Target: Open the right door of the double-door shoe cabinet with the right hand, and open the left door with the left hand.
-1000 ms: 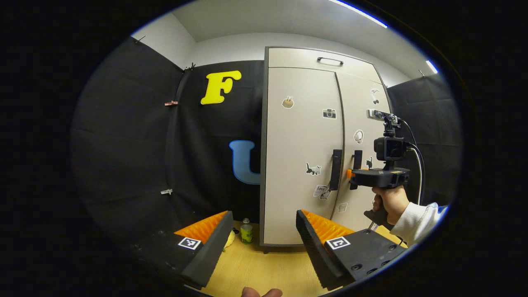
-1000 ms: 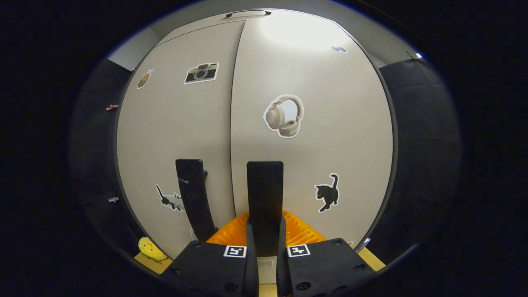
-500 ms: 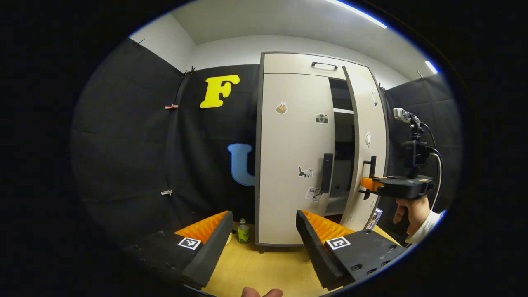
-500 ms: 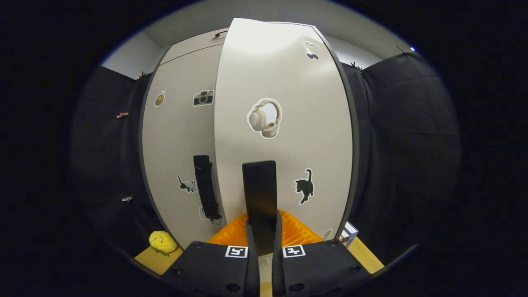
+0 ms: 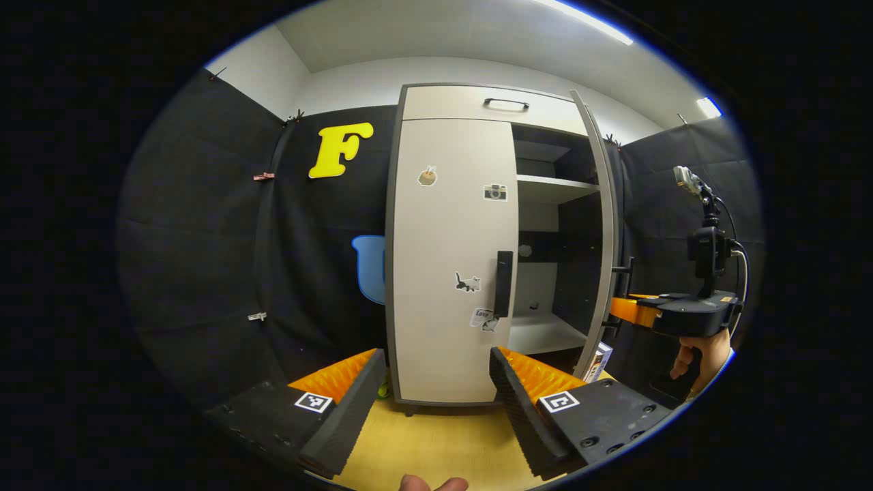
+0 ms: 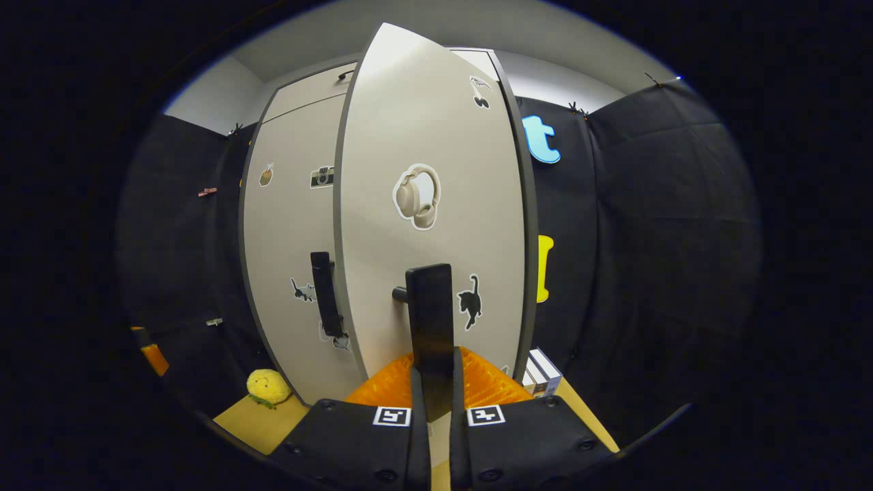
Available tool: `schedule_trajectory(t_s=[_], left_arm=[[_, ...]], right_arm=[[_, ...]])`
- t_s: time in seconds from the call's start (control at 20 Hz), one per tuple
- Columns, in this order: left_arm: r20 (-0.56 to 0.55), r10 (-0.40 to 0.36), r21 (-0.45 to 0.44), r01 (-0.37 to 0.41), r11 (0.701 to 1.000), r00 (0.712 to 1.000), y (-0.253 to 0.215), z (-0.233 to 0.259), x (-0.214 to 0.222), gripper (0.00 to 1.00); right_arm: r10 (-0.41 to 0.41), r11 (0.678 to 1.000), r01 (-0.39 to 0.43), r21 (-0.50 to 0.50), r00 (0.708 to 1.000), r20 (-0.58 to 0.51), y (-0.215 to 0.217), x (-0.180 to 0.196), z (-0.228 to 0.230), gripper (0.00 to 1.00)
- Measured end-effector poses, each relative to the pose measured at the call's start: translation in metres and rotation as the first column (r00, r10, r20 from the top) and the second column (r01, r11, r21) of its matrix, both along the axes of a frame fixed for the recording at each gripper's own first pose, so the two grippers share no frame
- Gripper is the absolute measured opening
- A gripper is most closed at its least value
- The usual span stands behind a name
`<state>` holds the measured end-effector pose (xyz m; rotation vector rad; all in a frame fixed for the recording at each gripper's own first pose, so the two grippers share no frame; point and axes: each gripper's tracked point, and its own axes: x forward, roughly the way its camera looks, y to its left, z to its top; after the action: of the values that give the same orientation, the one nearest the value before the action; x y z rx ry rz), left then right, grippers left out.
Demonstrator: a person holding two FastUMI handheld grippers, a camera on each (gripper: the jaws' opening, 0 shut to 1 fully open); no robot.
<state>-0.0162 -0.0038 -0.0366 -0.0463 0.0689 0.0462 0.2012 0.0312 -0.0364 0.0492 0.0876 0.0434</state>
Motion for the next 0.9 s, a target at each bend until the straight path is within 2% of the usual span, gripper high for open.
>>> schedule_trajectory(t_s=[0.3,0.6,0.9], left_arm=[[0.002,-0.054,-0.002,0.054,0.999,0.999,-0.048,0.004,0.019,0.94],[0.005,-0.107,0.003,0.107,0.994,0.994,-0.091,0.009,0.034,0.94],[0.0,-0.117,0.011,0.117,0.993,0.993,-0.105,0.009,0.041,0.94]], right_arm=[[-0.047,0.999,0.046,-0.021,0.999,-0.018,-0.019,-0.008,-0.002,0.14],[0.025,1.0,-0.025,0.002,1.0,-0.011,-0.012,-0.012,0.003,0.12],[0.026,1.0,-0.026,0.017,0.999,-0.019,-0.014,-0.012,0.004,0.12]])
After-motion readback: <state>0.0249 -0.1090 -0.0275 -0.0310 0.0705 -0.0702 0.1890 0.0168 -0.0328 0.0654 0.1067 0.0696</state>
